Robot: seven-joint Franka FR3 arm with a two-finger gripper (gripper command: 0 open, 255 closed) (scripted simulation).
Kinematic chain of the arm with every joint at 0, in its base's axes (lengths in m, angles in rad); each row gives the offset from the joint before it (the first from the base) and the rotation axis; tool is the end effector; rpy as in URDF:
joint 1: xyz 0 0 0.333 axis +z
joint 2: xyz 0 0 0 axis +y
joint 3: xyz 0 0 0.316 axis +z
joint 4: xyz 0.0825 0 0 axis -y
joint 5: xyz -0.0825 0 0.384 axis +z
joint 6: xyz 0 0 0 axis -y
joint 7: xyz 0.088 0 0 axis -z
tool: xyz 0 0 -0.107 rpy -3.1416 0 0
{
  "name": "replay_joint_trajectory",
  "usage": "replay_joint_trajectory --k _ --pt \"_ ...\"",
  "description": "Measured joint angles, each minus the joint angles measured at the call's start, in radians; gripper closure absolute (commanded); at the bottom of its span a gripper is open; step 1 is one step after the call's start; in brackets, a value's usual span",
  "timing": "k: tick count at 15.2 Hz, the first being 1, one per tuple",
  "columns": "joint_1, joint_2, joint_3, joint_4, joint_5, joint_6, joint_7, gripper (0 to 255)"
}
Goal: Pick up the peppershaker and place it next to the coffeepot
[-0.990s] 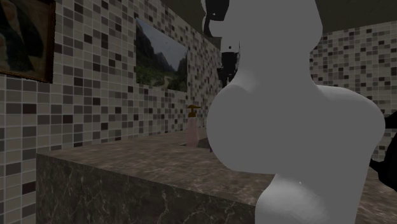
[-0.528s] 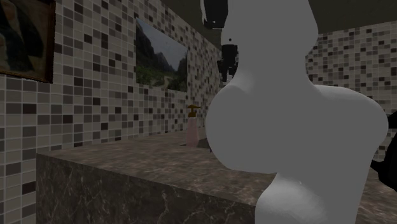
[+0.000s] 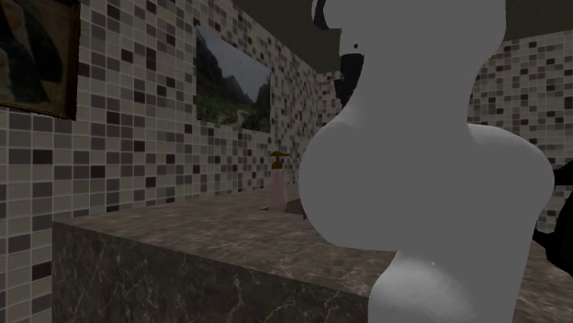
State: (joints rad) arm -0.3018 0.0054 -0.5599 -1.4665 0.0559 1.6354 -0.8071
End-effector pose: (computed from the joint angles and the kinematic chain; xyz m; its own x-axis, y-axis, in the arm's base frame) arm 0.3711 -0.4223 0.6779 0.9874 -0.0465 0.1512 -0.0594 -0.9949 0.0816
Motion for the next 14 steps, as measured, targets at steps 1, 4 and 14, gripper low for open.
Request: replay_joint_trajectory --k 1,4,14 --pt "0.001 -0.042 0.001 -0.047 -0.022 0.012 0.0 255" --pt "-0.008 -0.145 -0.001 -0.14 -0.075 0.016 -0.013 255" --pt "-0.088 -0.441 -0.01 -0.364 -0.221 -0.015 -0.08 255"
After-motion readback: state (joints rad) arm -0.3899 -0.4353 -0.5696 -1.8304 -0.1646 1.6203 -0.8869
